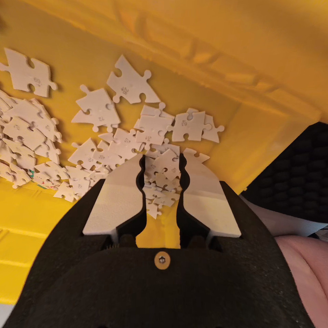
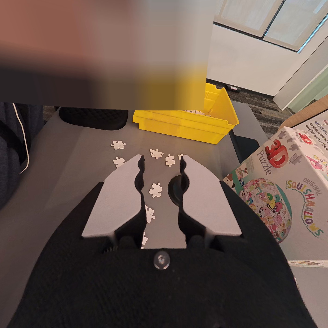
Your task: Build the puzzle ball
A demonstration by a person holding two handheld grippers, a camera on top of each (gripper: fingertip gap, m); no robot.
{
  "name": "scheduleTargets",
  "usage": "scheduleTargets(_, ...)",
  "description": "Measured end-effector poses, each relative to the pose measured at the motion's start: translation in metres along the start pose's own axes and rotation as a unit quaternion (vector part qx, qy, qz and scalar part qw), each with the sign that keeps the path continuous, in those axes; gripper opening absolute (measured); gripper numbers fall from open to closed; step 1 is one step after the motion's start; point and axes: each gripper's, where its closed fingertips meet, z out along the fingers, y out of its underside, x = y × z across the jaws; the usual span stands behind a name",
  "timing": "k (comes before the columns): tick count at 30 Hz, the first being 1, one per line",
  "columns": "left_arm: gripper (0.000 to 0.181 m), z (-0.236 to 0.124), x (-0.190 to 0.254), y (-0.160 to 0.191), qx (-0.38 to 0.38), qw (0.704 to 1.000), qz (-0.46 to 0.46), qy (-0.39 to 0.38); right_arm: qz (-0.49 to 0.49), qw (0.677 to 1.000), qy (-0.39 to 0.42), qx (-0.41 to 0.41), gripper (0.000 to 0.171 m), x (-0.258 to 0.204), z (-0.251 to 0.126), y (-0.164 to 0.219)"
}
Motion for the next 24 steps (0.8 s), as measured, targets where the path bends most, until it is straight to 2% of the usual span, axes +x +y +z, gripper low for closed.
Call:
scheduleTargets(4, 0.036, -0.002, -0.011, 0.012, -0.002, 1.000, -0.024, -0.005, -0.001, 1.000, 0.001, 0.000, 0.039, 0.000, -0.001, -0.001)
scheduleTargets(12, 0.036, -0.022, -0.029, 0.002, 0.077, 0.994, -0.079, -0.018, -0.004, 1.000, 0.001, -0.005, 0.039, 0.000, 0.000, 0.001)
scheduleTargets(16, 0.036, -0.014, -0.042, 0.005, 0.062, 0.992, -0.107, -0.032, -0.007, 1.000, 0.000, -0.008, 0.039, -0.001, 0.001, 0.002)
scheduleTargets(19, 0.036, -0.015, -0.047, -0.001, 0.089, 0.987, -0.132, -0.023, -0.006, 1.000, 0.000, -0.009, 0.039, -0.001, 0.001, 0.003)
scheduleTargets(22, 0.036, -0.021, -0.051, -0.014, 0.141, 0.970, -0.199, 0.015, -0.003, 1.000, -0.002, -0.010, 0.039, 0.000, 0.002, 0.004)
scheduleTargets(24, 0.036, -0.019, -0.054, -0.014, 0.146, 0.959, -0.240, 0.034, -0.003, 1.000, -0.002, -0.013, 0.039, 0.000, 0.003, 0.005)
